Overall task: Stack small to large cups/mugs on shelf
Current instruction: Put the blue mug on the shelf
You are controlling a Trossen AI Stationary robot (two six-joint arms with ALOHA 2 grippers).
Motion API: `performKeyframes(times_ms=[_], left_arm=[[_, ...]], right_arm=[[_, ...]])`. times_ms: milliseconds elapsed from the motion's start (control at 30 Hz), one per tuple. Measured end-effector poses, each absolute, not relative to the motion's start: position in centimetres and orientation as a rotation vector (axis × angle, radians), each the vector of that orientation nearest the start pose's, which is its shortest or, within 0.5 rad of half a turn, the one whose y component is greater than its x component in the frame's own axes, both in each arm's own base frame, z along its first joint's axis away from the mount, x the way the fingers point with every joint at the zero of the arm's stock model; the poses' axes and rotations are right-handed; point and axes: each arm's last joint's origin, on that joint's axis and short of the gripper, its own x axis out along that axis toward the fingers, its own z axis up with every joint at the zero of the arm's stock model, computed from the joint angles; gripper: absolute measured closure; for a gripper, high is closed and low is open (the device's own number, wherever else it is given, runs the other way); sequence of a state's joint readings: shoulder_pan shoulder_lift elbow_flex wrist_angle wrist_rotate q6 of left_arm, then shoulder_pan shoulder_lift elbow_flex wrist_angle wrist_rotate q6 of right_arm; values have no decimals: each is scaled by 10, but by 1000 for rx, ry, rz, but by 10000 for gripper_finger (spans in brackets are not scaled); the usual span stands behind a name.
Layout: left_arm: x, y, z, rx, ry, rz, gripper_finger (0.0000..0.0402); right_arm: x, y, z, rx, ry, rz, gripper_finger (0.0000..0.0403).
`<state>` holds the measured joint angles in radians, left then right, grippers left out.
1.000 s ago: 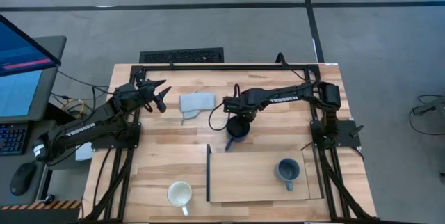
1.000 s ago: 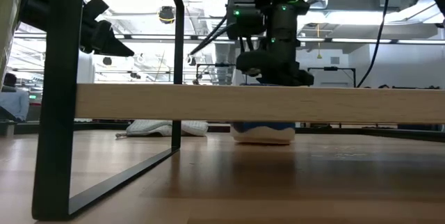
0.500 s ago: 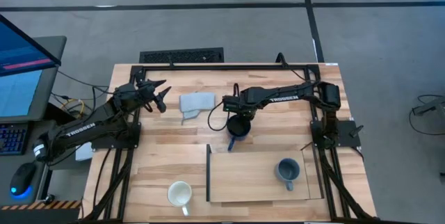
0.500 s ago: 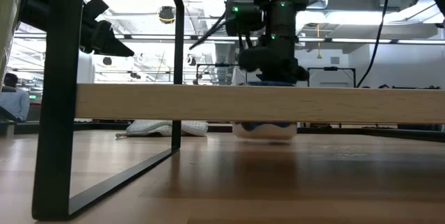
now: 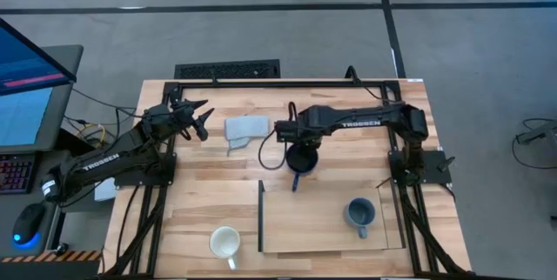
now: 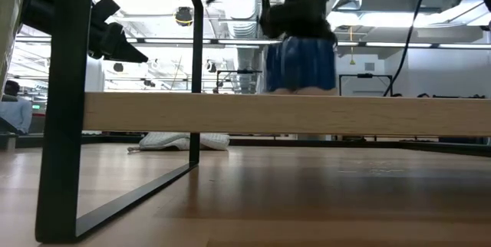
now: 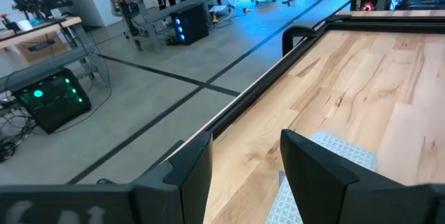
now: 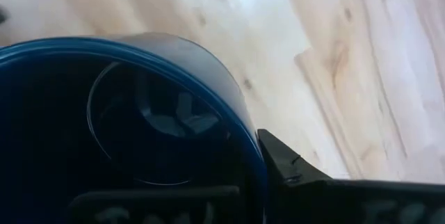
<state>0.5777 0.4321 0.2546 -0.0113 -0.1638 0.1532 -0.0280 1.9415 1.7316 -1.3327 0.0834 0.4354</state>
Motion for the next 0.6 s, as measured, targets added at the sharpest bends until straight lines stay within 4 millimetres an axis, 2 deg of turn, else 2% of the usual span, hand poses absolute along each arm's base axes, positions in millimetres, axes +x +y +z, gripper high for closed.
performKeyframes(times_ms=[233, 433, 600], left_arm=[[103, 73, 212, 91, 239, 725, 239], [103, 73, 212, 90, 238, 725, 239], [104, 73, 212, 89, 237, 725, 239]], right_arm=[[368, 34, 271, 238, 1500, -343, 376], [358, 82, 271, 210, 1528, -323, 376], [348, 114, 271, 201, 1526, -314, 376]])
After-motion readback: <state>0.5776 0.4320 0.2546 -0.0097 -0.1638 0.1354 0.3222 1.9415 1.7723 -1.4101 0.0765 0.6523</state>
